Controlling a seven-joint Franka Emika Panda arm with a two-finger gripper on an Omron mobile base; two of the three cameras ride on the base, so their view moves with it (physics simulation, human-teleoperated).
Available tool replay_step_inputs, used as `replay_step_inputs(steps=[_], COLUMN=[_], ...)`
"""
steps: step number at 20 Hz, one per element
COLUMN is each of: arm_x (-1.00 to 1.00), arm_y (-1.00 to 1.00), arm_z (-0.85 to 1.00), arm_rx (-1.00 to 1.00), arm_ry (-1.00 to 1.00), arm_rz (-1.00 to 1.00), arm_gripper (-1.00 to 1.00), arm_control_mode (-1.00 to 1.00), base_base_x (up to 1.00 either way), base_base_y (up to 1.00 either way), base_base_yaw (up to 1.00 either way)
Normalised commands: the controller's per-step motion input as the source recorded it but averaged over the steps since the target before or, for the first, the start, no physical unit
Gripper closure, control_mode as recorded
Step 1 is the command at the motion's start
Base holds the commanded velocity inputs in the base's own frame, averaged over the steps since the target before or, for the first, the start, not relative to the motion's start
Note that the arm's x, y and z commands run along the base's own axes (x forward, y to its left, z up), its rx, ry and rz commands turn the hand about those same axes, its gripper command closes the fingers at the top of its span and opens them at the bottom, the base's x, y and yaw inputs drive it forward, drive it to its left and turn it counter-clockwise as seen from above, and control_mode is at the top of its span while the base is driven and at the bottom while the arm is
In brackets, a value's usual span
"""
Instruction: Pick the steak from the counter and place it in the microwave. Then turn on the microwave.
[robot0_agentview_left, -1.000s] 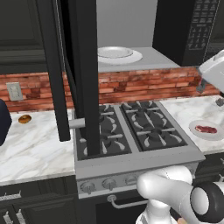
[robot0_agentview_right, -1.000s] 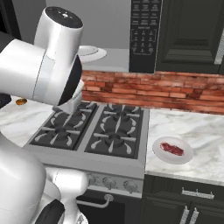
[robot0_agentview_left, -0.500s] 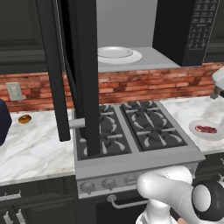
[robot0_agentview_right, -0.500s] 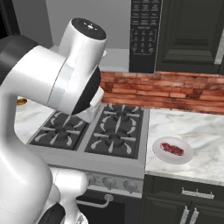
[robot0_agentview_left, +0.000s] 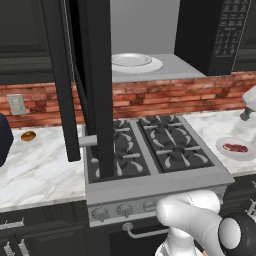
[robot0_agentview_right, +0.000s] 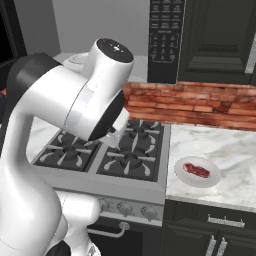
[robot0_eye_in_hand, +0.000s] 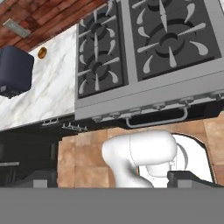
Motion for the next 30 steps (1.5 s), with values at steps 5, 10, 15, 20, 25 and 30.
replay_step_inputs(steps=[5,10,15,20,25,30], arm_x=[0.18,0.13,0.06,0.10,0.18,0.15], arm_y=[-0.15,-0.20,-0.21,-0.26,-0.29,-0.31], arm_z=[-0.22,-0.19,-0.21,-0.20,-0.17,-0.12], arm_rx=[0.01,0.01,-0.13,-0.16,-0.07,0.00], arm_ry=[-0.01,-0.05,-0.06,0.00,0.08,0.14], arm_rz=[0.00,-0.01,-0.15,-0.16,-0.13,-0.07], arm_gripper=[-1.00,-1.00,-1.00,-1.00,-1.00,-1.00], arm_control_mode=[-1.00,-1.00,-1.00,-1.00,-1.00,-1.00], base_base_x=[0.00,0.00,0.00,0.00,0.00,0.00], base_base_y=[0.00,0.00,0.00,0.00,0.00,0.00], base_base_yaw=[0.00,0.00,0.00,0.00,0.00,0.00])
